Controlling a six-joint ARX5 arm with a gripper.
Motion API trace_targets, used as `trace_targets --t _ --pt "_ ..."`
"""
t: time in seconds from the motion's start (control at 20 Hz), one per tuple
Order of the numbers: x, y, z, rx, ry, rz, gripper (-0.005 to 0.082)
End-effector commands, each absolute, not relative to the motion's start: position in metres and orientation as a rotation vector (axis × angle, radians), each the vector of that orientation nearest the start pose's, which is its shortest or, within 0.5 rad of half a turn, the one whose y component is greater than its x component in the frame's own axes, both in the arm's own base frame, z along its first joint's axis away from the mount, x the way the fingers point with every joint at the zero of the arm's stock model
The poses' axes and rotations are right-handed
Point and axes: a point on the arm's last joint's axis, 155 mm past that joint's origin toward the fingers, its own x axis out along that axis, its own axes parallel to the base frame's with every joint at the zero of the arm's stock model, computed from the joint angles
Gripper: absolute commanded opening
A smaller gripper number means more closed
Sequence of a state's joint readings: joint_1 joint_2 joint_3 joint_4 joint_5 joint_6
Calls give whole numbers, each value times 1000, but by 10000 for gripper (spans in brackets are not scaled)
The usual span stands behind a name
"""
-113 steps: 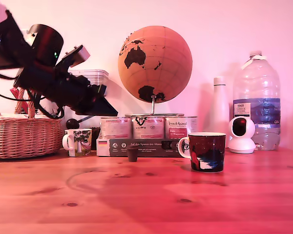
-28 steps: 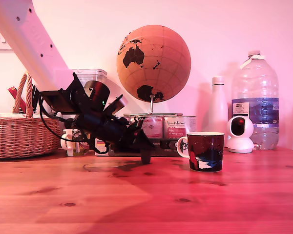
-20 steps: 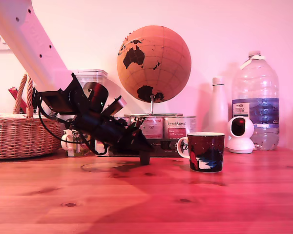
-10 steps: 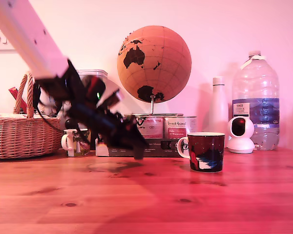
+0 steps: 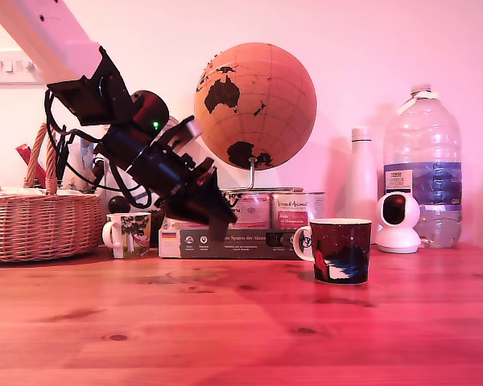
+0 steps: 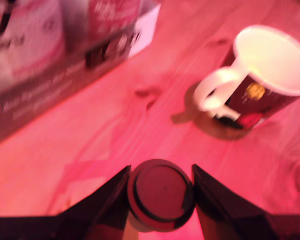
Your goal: Pick up the coffee capsules on the table and drop them inside the coffee cup
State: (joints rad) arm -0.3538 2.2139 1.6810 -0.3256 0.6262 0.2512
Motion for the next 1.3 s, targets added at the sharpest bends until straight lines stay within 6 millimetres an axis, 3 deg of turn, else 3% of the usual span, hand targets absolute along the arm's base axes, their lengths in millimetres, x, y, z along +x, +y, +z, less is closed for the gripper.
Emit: trace_targets --t 0.0,0.25,0.7,0.95,1.25 --pt "484 -299 89 113 750 -1029 213" --pt "477 -299 88 126 779 -1018 212" --pt "449 -291 122 112 668 -971 211" --pt "415 -288 147 79 524 -942 210" --pt "380 -307 141 68 499 -985 211"
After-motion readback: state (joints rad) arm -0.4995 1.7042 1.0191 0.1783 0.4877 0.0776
